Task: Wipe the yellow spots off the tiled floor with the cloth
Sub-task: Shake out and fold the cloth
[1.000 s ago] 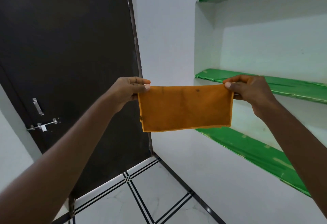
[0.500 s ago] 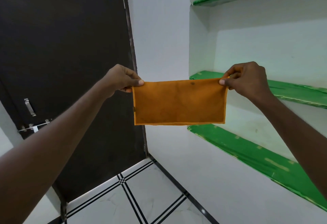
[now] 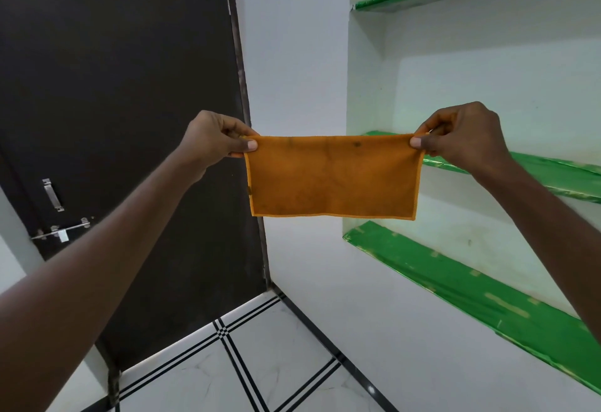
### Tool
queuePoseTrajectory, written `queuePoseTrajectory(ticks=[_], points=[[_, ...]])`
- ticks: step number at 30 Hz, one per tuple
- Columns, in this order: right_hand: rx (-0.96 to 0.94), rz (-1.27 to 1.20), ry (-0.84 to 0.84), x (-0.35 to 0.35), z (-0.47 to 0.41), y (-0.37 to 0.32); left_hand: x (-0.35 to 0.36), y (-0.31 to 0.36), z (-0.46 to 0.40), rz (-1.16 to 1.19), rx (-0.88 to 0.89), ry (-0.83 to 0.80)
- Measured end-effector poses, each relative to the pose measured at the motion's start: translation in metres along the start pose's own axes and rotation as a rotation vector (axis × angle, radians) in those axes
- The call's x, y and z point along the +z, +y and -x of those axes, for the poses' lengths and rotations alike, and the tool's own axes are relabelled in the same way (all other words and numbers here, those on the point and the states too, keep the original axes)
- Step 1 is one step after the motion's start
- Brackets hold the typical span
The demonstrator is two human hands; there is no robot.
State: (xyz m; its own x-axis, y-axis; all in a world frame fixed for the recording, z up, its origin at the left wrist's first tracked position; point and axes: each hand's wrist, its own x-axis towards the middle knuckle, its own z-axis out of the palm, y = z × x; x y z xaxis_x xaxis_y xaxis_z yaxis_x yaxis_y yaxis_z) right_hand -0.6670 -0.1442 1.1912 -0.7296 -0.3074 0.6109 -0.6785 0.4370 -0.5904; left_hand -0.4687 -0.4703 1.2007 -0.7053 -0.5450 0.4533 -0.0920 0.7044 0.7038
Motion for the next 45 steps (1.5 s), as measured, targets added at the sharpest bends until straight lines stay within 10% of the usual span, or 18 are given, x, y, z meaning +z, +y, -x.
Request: queuePoseTrajectory(ticks=[16, 25, 45], points=[[0.038, -0.451, -0.158, -0.035, 0.016, 0.004, -0.012, 0.014, 0.053, 0.314, 0.028, 0.042], [0.322, -0.428, -0.218, 0.023, 0.015, 0.044, 0.075, -0.001, 0.046, 0.448, -0.319, -0.087], [0.552, -0.865, -0.398, 0.027, 0.076, 0.049, 0.216, 0.086, 0.086, 0.048, 0.081, -0.090]])
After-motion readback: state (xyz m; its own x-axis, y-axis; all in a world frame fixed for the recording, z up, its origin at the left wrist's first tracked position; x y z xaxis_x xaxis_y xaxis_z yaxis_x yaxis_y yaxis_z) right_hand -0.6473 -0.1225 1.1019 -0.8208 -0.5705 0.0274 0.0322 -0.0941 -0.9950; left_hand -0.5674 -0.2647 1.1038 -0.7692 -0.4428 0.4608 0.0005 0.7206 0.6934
